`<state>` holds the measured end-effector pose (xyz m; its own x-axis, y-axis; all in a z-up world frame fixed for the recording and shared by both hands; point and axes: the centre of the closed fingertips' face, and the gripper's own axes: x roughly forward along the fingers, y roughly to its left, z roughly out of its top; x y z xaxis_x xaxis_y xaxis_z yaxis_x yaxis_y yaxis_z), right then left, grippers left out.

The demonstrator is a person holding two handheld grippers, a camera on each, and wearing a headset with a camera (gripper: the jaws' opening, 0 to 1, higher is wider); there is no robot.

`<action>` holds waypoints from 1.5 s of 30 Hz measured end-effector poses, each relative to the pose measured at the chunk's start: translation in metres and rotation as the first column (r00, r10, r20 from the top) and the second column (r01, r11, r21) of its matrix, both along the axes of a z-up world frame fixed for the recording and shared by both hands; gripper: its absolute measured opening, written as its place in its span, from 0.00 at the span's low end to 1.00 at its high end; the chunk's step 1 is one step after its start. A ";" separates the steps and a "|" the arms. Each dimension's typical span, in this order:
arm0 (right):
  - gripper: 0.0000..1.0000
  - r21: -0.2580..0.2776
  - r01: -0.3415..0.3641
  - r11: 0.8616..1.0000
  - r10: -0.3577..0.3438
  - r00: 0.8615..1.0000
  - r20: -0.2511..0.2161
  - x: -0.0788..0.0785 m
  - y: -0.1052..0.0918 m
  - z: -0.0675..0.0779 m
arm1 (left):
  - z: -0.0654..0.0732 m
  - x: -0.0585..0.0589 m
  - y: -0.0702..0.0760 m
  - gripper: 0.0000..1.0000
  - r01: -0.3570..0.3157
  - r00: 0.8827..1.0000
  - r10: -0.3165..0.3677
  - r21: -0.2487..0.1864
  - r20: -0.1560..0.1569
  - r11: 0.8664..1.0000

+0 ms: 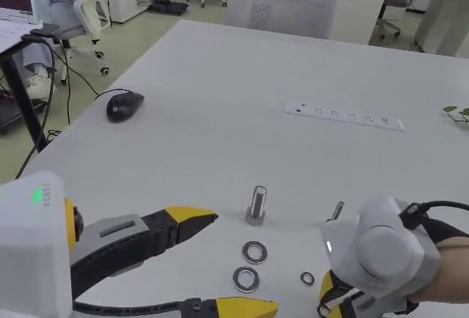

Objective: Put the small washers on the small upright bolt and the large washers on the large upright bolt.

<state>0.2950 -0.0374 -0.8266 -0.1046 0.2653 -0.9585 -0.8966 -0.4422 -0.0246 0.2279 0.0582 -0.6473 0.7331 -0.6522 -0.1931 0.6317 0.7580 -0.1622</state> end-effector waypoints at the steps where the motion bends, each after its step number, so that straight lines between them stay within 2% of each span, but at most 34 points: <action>1: 0.14 -0.002 0.003 1.000 -0.003 1.000 0.001 0.000 0.000 0.000 | 0.000 0.000 0.000 0.59 -0.002 1.000 0.002 0.000 0.001 1.000; 5: 0.13 -0.010 0.003 1.000 -0.003 1.000 0.008 0.001 0.000 0.000 | 0.001 0.001 0.001 0.59 -0.008 1.000 0.008 -0.003 0.005 1.000; 13: 0.12 -0.015 0.042 0.999 -0.042 0.999 -0.008 0.004 -0.001 0.001 | 0.000 0.001 -0.001 0.59 -0.003 1.000 0.003 -0.004 0.000 1.000; 17: 0.12 -0.012 0.055 0.998 -0.056 0.998 -0.009 0.012 -0.002 0.009 | 0.000 0.001 -0.002 0.59 0.000 1.000 0.000 -0.001 -0.002 1.000; 22: 0.12 0.010 0.080 0.997 -0.080 0.997 0.014 0.031 -0.001 0.028 | 0.000 0.003 -0.001 0.59 -0.001 1.000 0.001 -0.003 0.001 1.000; 28: 0.12 0.048 0.143 0.989 -0.145 0.988 0.059 0.070 -0.002 0.053 | -0.002 0.003 -0.001 0.59 0.002 1.000 -0.002 -0.006 -0.003 1.000; 34: 0.12 0.066 0.179 0.982 -0.184 0.979 0.091 0.098 -0.002 0.070 | -0.004 0.004 0.000 0.59 0.004 1.000 -0.004 -0.003 -0.009 1.000; 39: 0.12 0.077 0.195 0.978 -0.203 0.972 0.114 0.115 0.002 0.080 | -0.004 0.006 0.001 0.59 0.003 1.000 -0.003 -0.003 -0.010 1.000; 45: 0.12 0.070 0.203 0.977 -0.211 0.970 0.119 0.126 0.009 0.079 | -0.005 0.007 0.001 0.59 0.002 1.000 -0.002 -0.006 -0.012 1.000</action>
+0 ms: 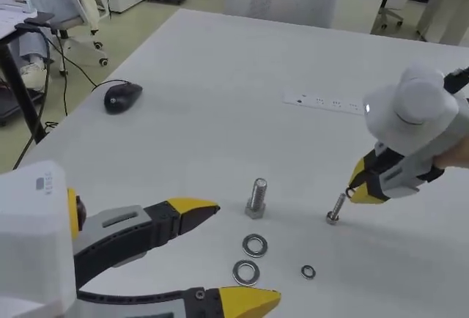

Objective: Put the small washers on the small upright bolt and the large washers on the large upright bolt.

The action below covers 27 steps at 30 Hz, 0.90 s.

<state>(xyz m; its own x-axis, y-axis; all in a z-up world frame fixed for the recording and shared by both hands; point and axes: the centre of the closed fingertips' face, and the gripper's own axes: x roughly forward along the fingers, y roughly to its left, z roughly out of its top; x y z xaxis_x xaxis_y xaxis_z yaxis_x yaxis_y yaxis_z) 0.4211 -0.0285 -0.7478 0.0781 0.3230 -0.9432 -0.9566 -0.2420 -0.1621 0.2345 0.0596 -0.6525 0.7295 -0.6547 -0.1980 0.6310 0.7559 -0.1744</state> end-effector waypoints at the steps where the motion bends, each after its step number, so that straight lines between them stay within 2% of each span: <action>1: 0.12 0.000 0.000 1.000 0.000 1.000 -0.002 0.001 0.001 0.000 | 0.000 0.000 0.000 0.59 0.000 1.000 0.000 0.000 0.000 1.000; 13: 0.12 -0.030 -0.007 1.000 0.006 1.000 -0.028 0.005 0.004 -0.012 | -0.003 0.002 0.004 0.59 -0.014 1.000 0.014 -0.002 -0.011 1.000; 18: 0.12 -0.043 -0.008 0.999 0.007 1.000 -0.020 0.008 0.002 -0.016 | -0.004 0.003 0.005 0.59 -0.018 1.000 0.018 -0.002 -0.013 1.000; 24: 0.12 -0.042 -0.003 0.999 0.001 0.999 -0.033 0.008 0.002 -0.021 | -0.004 0.004 0.004 0.59 -0.016 1.000 0.016 -0.002 -0.012 1.000; 27: 0.12 -0.060 -0.005 0.998 0.003 1.000 -0.029 0.008 0.001 -0.027 | -0.004 0.004 0.003 0.59 -0.016 1.000 0.016 -0.002 -0.013 1.000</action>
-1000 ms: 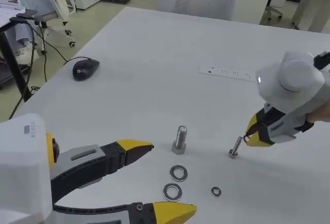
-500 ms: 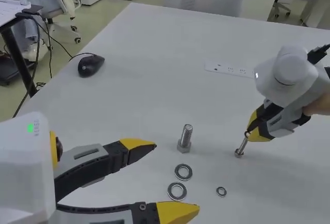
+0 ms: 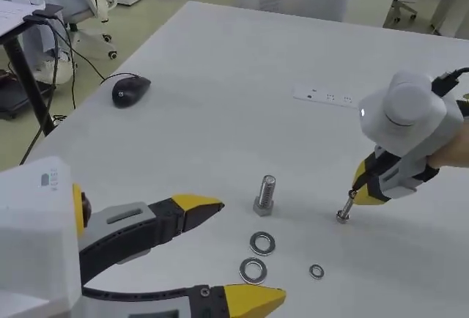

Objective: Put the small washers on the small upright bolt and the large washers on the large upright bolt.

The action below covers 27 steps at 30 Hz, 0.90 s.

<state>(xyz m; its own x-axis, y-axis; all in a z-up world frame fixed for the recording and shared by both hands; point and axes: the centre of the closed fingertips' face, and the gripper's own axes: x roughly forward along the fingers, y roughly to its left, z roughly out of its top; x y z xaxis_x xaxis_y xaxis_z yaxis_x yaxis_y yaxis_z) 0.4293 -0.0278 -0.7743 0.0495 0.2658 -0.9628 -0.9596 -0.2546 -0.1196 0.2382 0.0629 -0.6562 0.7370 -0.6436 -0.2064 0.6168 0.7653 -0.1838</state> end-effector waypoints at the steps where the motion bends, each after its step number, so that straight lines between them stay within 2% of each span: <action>1: 0.12 -0.001 -0.001 1.000 0.001 1.000 -0.001 0.000 0.000 -0.002 | 0.000 0.000 0.000 0.59 -0.001 1.000 0.001 0.000 0.000 1.000; 13: 0.13 -0.011 0.005 1.000 -0.005 1.000 -0.019 0.001 0.002 -0.029 | -0.002 -0.001 0.003 0.59 -0.010 1.000 0.010 0.000 -0.009 1.000; 23: 0.13 -0.013 0.011 1.000 -0.012 0.999 -0.034 0.000 0.000 -0.039 | -0.005 0.001 0.005 0.59 -0.020 1.000 0.020 0.005 -0.014 1.000; 25: 0.15 -0.017 0.005 1.000 -0.005 1.000 -0.026 0.000 -0.002 -0.040 | -0.006 0.001 0.006 0.59 -0.020 1.000 0.020 0.014 -0.021 1.000; 27: 0.18 -0.008 0.011 1.000 -0.011 1.000 -0.025 0.001 -0.003 -0.039 | -0.005 0.002 0.006 0.59 -0.023 1.000 0.023 0.007 -0.014 1.000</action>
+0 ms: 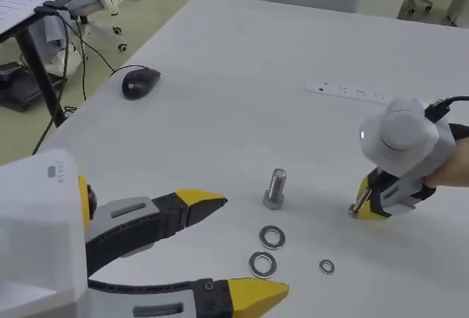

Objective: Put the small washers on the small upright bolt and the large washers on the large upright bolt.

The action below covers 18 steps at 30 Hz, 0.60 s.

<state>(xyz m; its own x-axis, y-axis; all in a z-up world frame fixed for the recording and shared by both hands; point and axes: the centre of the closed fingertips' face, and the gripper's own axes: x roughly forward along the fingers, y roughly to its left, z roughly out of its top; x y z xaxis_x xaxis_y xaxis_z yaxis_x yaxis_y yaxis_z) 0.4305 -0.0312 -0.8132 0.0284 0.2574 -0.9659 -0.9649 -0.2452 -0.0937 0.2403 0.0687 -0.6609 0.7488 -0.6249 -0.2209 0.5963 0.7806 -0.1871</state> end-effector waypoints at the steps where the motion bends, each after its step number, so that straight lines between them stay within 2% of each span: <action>1: 0.19 0.005 0.005 1.000 -0.005 1.000 -0.001 0.000 -0.001 0.001 | 0.001 0.000 0.000 0.59 -0.001 1.000 0.001 -0.005 0.002 1.000; 9: 0.19 0.031 0.034 0.999 -0.034 0.999 0.006 -0.002 -0.013 0.013 | 0.003 0.001 -0.001 0.59 0.001 1.000 -0.001 -0.001 0.010 1.000; 15: 0.18 0.033 0.054 0.998 -0.053 0.998 -0.014 -0.018 -0.026 0.008 | 0.004 0.000 -0.002 0.59 0.003 1.000 -0.003 0.001 0.015 1.000; 18: 0.18 0.024 0.035 0.999 -0.035 0.999 -0.021 -0.030 -0.028 0.006 | 0.003 -0.002 -0.002 0.59 0.004 1.000 -0.004 0.003 0.013 1.000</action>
